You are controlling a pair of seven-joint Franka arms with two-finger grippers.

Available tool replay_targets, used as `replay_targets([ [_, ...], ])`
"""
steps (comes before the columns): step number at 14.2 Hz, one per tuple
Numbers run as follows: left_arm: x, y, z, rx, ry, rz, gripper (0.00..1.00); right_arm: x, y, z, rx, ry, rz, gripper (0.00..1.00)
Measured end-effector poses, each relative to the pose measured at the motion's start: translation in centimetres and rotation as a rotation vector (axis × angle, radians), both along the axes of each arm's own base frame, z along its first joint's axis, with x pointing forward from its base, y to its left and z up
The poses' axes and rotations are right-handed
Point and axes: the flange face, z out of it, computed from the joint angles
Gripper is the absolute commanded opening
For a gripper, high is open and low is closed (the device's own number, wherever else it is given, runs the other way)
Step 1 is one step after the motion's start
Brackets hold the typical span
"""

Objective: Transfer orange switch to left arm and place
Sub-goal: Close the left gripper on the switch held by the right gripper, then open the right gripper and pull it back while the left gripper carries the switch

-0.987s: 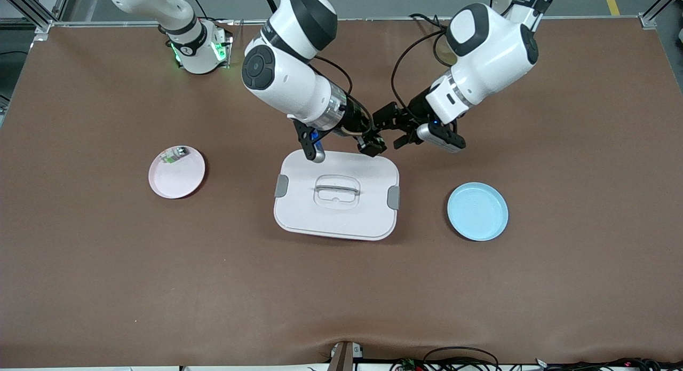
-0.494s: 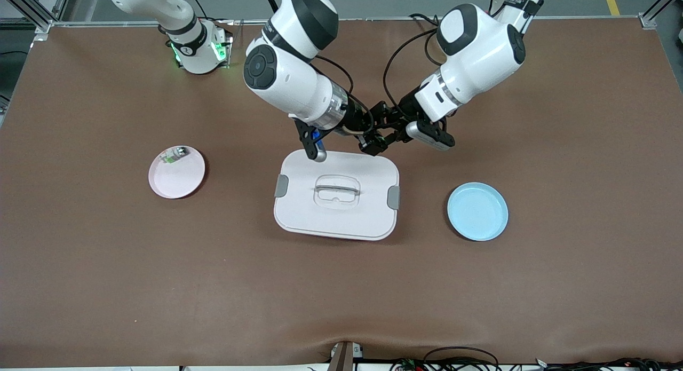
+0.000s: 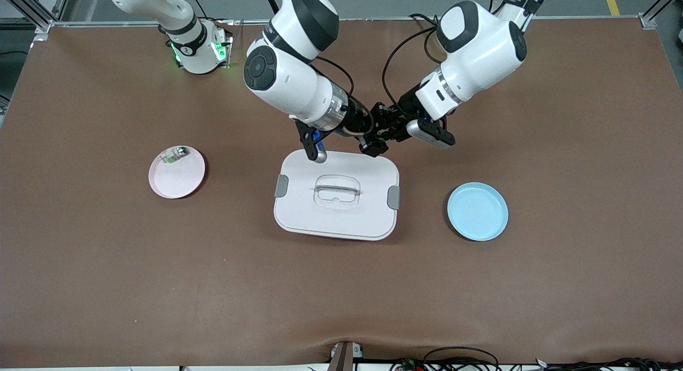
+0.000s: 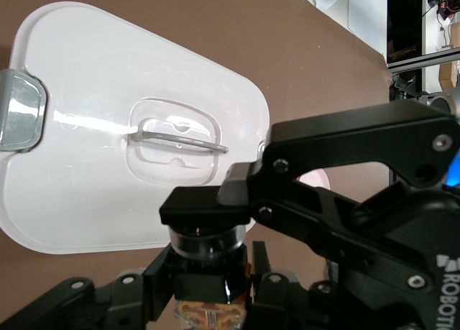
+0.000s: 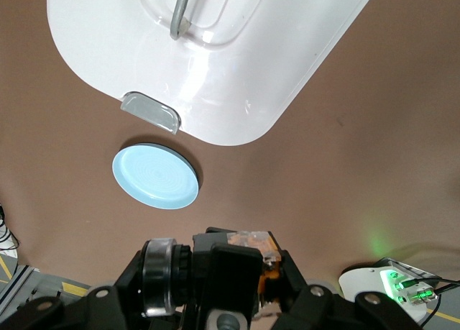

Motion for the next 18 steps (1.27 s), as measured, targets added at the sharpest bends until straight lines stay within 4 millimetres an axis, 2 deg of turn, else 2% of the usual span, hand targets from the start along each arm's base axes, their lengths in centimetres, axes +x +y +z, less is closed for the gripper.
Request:
replay_targets([
  [1,0.0,0.0,0.0,0.000,0.000,0.000,0.00,0.0,0.0,0.0,0.000,0.000,0.000,0.31],
  [4,0.1,0.1,0.1,-0.001,-0.003,0.001,0.00,0.1,0.0,0.1,0.003,-0.004,-0.002,1.00],
  [11,0.9,0.8,0.6,0.001,-0.022,0.004,0.00,0.3,0.1,0.3,0.008,-0.013,-0.006,1.00],
  [14,1.5,1.7,0.5,0.049,-0.046,-0.022,0.00,0.8,-0.3,0.6,0.012,-0.021,-0.016,1.00],
  [16,2.6,3.4,0.4,0.110,-0.069,-0.046,0.00,1.1,-0.9,0.8,-0.001,-0.002,-0.008,1.00],
  [18,4.5,6.7,0.5,0.200,-0.085,-0.075,0.00,1.2,-2.0,1.4,-0.021,0.035,0.011,1.00],
])
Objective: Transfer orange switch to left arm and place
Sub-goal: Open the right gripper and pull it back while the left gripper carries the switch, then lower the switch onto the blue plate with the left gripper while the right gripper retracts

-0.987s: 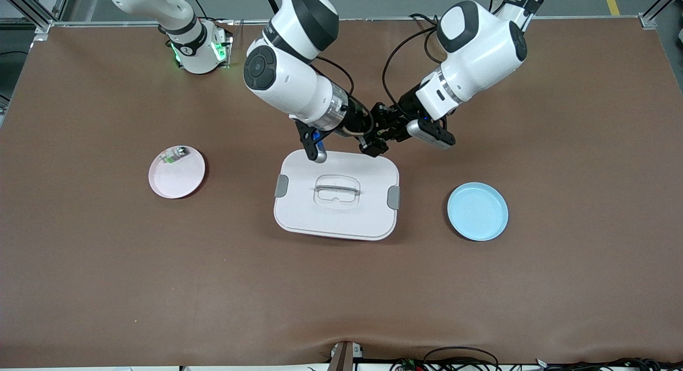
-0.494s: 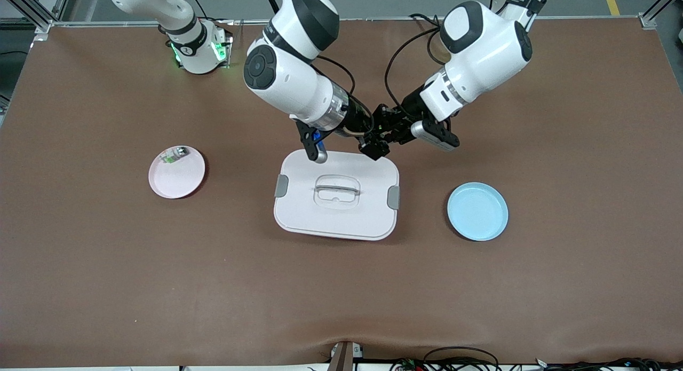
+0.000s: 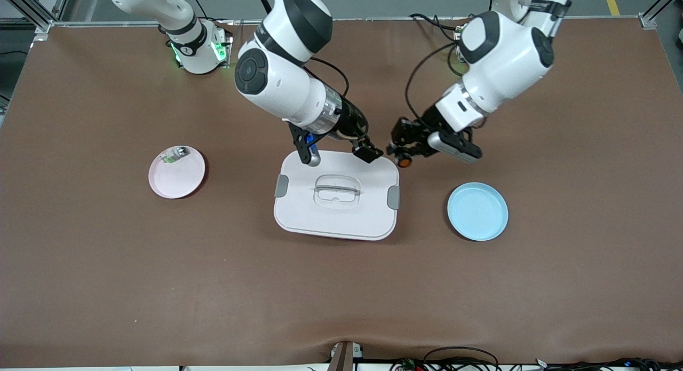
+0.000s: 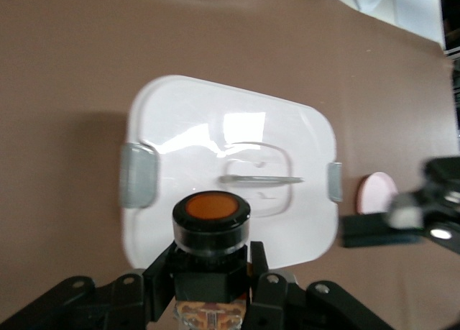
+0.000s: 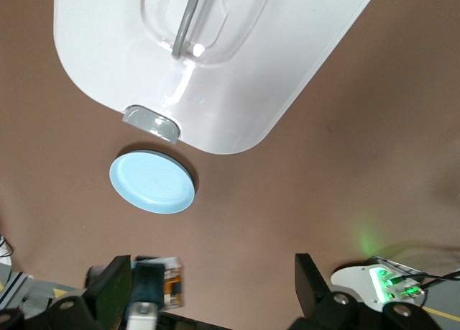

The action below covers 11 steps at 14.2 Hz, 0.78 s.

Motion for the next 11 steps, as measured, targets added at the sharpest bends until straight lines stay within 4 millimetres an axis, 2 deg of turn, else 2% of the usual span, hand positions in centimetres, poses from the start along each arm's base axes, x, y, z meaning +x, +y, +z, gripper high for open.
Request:
replay_targets([
  [3,2.5,4.9,1.0,0.127,0.003,-0.043,0.00,0.5,-3.2,3.0,-0.043,-0.002,0.035,1.00],
  [5,3.8,7.8,1.1,0.206,-0.010,-0.079,0.00,0.1,-5.6,5.1,-0.104,-0.010,0.102,1.00],
  [8,5.5,12.0,-0.9,0.246,-0.029,-0.168,0.00,0.2,-9.3,7.6,-0.187,-0.078,0.196,1.00],
  [11,6.8,15.4,-3.7,0.331,-0.041,-0.271,0.00,0.3,-13.2,9.3,-0.210,-0.168,0.383,1.00],
])
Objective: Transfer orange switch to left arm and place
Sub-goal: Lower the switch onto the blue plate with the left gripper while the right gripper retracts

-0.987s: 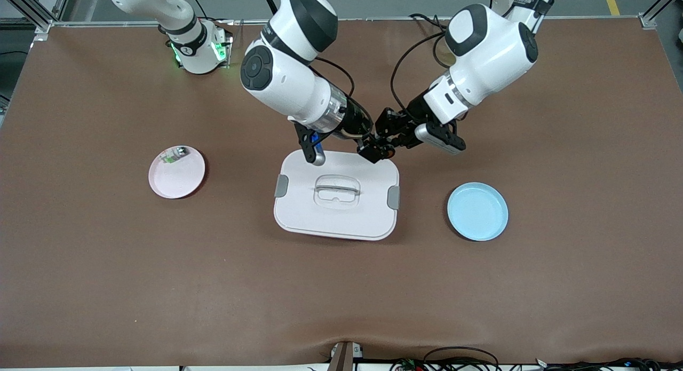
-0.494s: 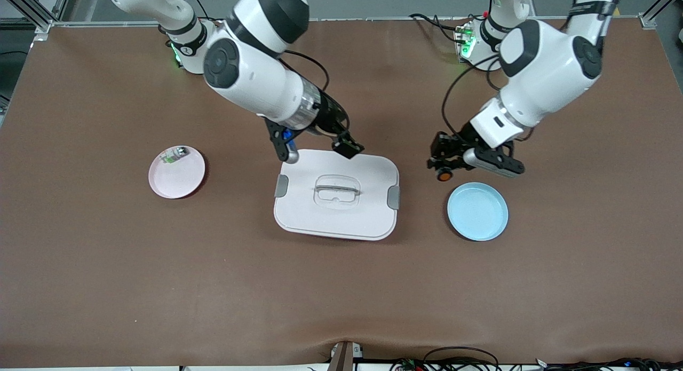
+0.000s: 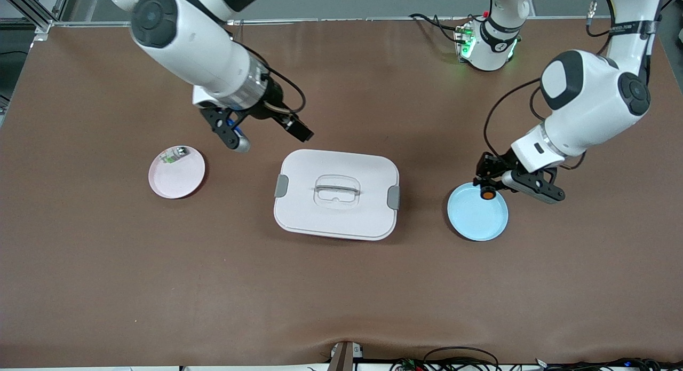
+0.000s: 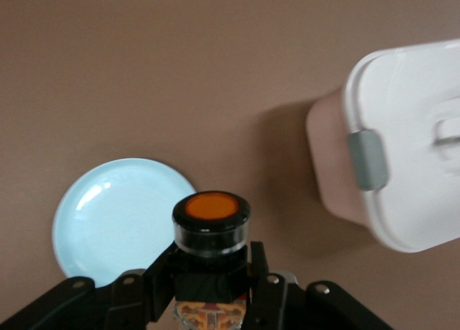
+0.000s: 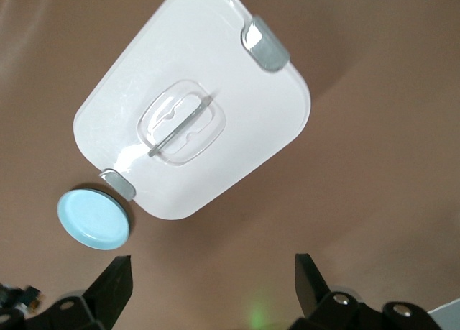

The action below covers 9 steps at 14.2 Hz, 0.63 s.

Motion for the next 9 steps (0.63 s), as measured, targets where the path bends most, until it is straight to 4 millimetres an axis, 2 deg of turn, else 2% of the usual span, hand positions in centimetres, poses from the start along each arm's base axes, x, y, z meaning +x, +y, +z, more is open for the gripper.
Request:
replay_targets([
  [2,0.4,0.6,-2.0,0.104,-0.001,-0.099,0.00,1.0,-4.4,0.5,-0.003,-0.011,0.127,1.00],
  [6,1.0,0.8,-7.6,0.217,0.025,-0.328,0.00,3.5,-14.8,0.9,-0.034,-0.038,0.267,1.00],
  [9,1.1,1.0,-11.5,0.315,0.043,-0.500,0.00,3.2,-19.2,1.4,-0.111,-0.087,0.410,1.00],
])
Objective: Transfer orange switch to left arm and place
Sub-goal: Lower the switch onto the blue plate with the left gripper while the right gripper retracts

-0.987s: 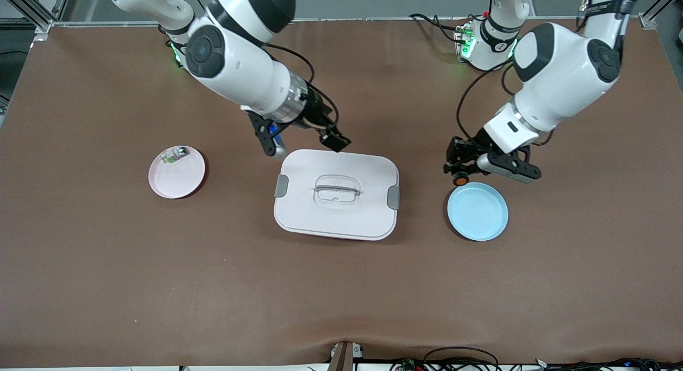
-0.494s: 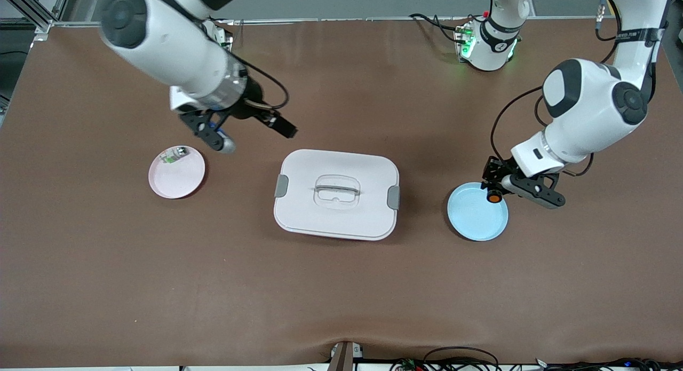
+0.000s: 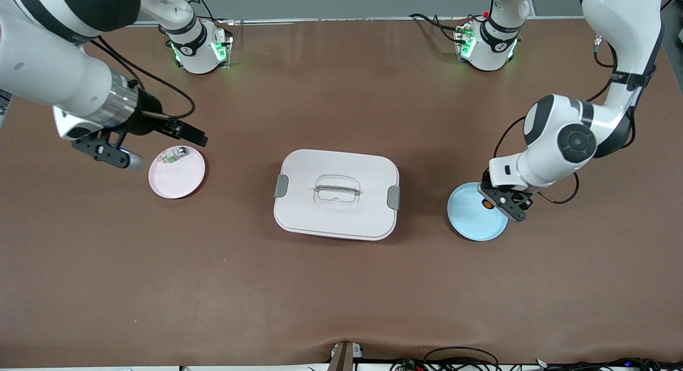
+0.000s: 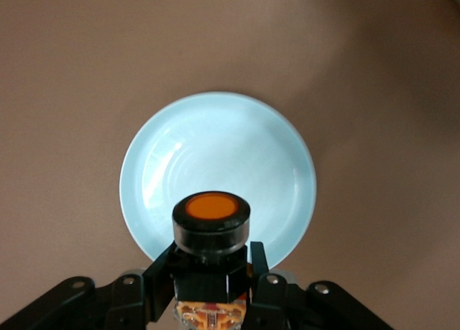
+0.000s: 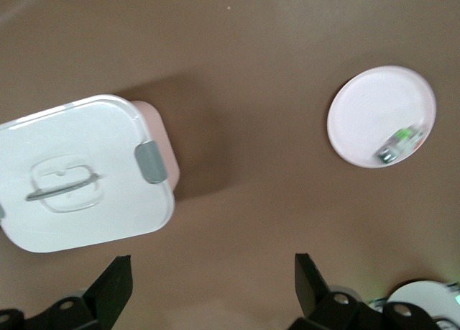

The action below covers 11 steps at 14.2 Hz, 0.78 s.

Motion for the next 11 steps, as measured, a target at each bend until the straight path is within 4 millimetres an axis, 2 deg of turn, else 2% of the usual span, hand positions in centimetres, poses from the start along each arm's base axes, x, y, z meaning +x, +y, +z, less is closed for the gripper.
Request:
replay_targets([
  [6,-0.9,-0.9,-6.0,0.063,-0.013,-0.195,0.00,0.0,-11.1,0.7,-0.050,-0.062,0.173,1.00],
  [9,-1.3,-1.4,-8.3,0.098,-0.019,-0.285,0.00,-1.3,-14.9,1.3,-0.092,-0.072,0.197,1.00],
  [10,-1.3,-1.5,-8.8,0.105,-0.026,-0.306,0.02,-1.9,-15.6,1.8,-0.099,-0.079,0.200,1.00],
  [11,-1.4,-1.6,-9.2,0.109,-0.033,-0.313,0.18,-2.4,-16.5,2.3,-0.106,-0.089,0.211,1.00],
])
